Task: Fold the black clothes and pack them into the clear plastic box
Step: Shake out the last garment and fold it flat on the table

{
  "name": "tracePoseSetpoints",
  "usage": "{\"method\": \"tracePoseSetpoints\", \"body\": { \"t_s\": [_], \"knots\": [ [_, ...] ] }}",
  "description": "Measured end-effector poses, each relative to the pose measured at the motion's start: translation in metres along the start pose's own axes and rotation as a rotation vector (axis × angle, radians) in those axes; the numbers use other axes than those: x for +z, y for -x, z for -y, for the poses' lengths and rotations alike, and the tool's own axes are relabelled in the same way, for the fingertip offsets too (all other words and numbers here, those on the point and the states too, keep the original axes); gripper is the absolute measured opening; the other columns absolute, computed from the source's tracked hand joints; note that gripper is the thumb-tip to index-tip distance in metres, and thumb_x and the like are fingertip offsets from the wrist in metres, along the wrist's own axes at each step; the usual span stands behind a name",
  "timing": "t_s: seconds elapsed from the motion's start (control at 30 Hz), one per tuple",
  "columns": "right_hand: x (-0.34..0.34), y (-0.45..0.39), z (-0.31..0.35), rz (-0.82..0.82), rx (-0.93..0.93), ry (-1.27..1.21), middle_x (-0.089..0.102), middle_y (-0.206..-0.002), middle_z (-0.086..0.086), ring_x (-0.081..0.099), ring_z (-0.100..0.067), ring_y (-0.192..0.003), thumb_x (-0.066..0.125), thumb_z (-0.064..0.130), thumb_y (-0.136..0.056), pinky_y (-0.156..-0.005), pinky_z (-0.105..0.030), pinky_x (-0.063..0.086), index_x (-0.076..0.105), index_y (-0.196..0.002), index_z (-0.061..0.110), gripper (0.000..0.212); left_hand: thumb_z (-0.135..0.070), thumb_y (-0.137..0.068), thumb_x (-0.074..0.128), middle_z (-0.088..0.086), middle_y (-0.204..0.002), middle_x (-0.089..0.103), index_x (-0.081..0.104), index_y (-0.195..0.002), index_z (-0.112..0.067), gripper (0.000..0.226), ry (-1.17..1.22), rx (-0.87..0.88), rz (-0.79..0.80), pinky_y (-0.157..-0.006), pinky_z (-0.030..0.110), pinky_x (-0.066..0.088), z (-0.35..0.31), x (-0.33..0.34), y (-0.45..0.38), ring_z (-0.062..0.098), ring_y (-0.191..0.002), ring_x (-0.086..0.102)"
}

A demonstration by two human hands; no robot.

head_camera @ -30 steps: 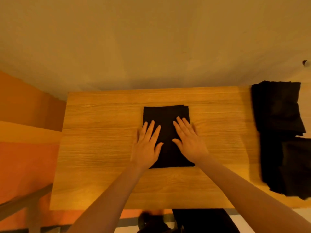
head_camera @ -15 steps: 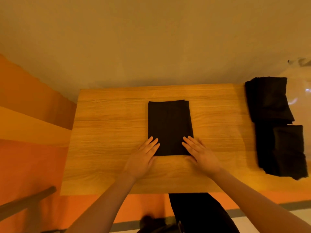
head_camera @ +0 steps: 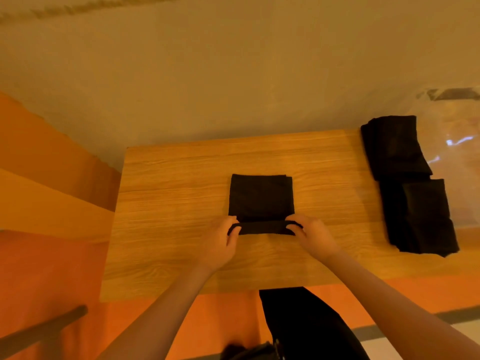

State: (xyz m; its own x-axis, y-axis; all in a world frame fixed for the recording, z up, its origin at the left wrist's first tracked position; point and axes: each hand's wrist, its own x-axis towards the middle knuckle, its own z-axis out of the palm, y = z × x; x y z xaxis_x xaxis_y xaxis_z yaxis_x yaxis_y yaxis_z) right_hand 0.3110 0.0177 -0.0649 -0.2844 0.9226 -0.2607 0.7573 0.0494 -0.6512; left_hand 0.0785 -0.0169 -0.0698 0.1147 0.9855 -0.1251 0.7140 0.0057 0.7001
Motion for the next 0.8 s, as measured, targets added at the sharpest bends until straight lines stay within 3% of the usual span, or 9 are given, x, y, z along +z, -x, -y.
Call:
{"method": "tracePoseSetpoints", "body": {
  "t_s": [0.07,0.13,0.23,0.37,0.47,0.57,0.67,0.73,0.8],
  "knots": [
    [-0.009,-0.006,0.006,-0.071,0.047,-0.164,0.062,-0.101,0.004,0.058,-0.008,-0.091,0.053,0.016,-0.093,-0.070,-0.010,0.043,0.061,-0.116,0.014,0.024,-0.022,-0.096,0.045,0.000,-0.088,0.061,0.055,-0.100,-0.022,0.010,0.145,-0.084,-0.026,-0.065,0.024,0.044,-0.011,-0.005,-0.009,0.012,-0.077,0.058],
    [-0.016,-0.021,0.011,-0.131,0.082,-0.322,0.059,-0.095,0.014,0.055,0.000,-0.091,0.053,0.015,-0.093,-0.072,-0.008,0.041,0.061,-0.106,0.020,0.017,-0.022,-0.097,0.045,-0.006,-0.082,0.057,0.052,-0.096,-0.023,0.007,0.234,-0.151,-0.076,-0.062,0.018,0.042,-0.020,-0.009,-0.026,0.007,-0.071,0.054],
    [-0.023,-0.051,0.015,-0.192,0.139,-0.439,0.058,-0.097,0.013,0.052,-0.001,-0.096,0.050,0.014,-0.094,-0.073,-0.004,0.038,0.060,-0.101,0.022,0.015,-0.021,-0.097,0.044,-0.013,-0.084,0.052,0.052,-0.097,-0.020,0.008,0.317,-0.215,-0.134,-0.066,0.011,0.040,-0.027,-0.014,-0.059,-0.002,-0.077,0.050],
    [-0.019,-0.084,0.007,-0.107,0.245,-0.473,0.053,-0.120,0.004,0.045,-0.009,-0.115,0.051,0.016,-0.094,-0.088,-0.014,0.036,0.054,-0.121,0.019,0.028,-0.024,-0.097,0.045,-0.011,-0.086,0.052,0.051,-0.099,-0.020,0.007,0.404,-0.392,-0.141,-0.064,0.014,0.039,-0.021,-0.007,-0.095,0.006,-0.082,0.051],
    [-0.014,-0.098,0.000,-0.054,0.257,-0.515,0.047,-0.135,-0.001,0.038,-0.014,-0.130,0.053,0.010,-0.093,-0.098,-0.019,0.032,0.049,-0.129,0.019,0.038,-0.027,-0.092,0.054,-0.007,-0.106,0.053,0.050,-0.107,-0.021,0.017,0.583,-0.558,-0.129,-0.083,0.022,0.045,-0.008,-0.002,-0.101,0.009,-0.104,0.049],
    [-0.009,-0.103,0.000,-0.112,0.269,-0.472,0.047,-0.136,-0.002,0.039,-0.017,-0.130,0.051,0.010,-0.094,-0.096,-0.018,0.033,0.049,-0.129,0.018,0.036,-0.019,-0.087,0.063,-0.002,-0.115,0.053,0.047,-0.118,-0.022,0.035,0.705,-0.591,-0.066,-0.088,0.029,0.051,0.000,-0.001,-0.096,0.013,-0.108,0.053],
    [-0.002,-0.101,0.004,-0.218,0.215,-0.278,0.050,-0.133,-0.003,0.046,-0.017,-0.123,0.048,0.013,-0.096,-0.091,-0.017,0.035,0.049,-0.130,0.014,0.034,-0.011,-0.090,0.058,0.002,-0.114,0.058,0.047,-0.114,-0.021,0.028,0.679,-0.578,-0.192,-0.090,0.030,0.050,0.003,0.006,-0.092,0.018,-0.111,0.057],
    [0.006,-0.101,0.003,-0.284,0.172,-0.125,0.050,-0.130,-0.005,0.053,-0.020,-0.113,0.047,0.015,-0.096,-0.083,-0.017,0.040,0.048,-0.129,0.011,0.033,-0.014,-0.091,0.056,0.005,-0.121,0.058,0.047,-0.118,-0.020,0.029,0.549,-0.567,-0.254,-0.094,0.030,0.047,0.003,0.012,-0.093,0.018,-0.115,0.055],
    [0.008,-0.099,0.004,-0.310,0.196,0.003,0.047,-0.131,-0.007,0.059,-0.022,-0.095,0.049,0.017,-0.095,-0.067,-0.022,0.045,0.048,-0.128,0.009,0.034,-0.019,-0.092,0.055,0.005,-0.123,0.056,0.045,-0.126,-0.014,0.036,0.322,-0.538,-0.312,-0.085,0.022,0.045,-0.002,0.014,-0.096,0.017,-0.112,0.055]
  ]
}}
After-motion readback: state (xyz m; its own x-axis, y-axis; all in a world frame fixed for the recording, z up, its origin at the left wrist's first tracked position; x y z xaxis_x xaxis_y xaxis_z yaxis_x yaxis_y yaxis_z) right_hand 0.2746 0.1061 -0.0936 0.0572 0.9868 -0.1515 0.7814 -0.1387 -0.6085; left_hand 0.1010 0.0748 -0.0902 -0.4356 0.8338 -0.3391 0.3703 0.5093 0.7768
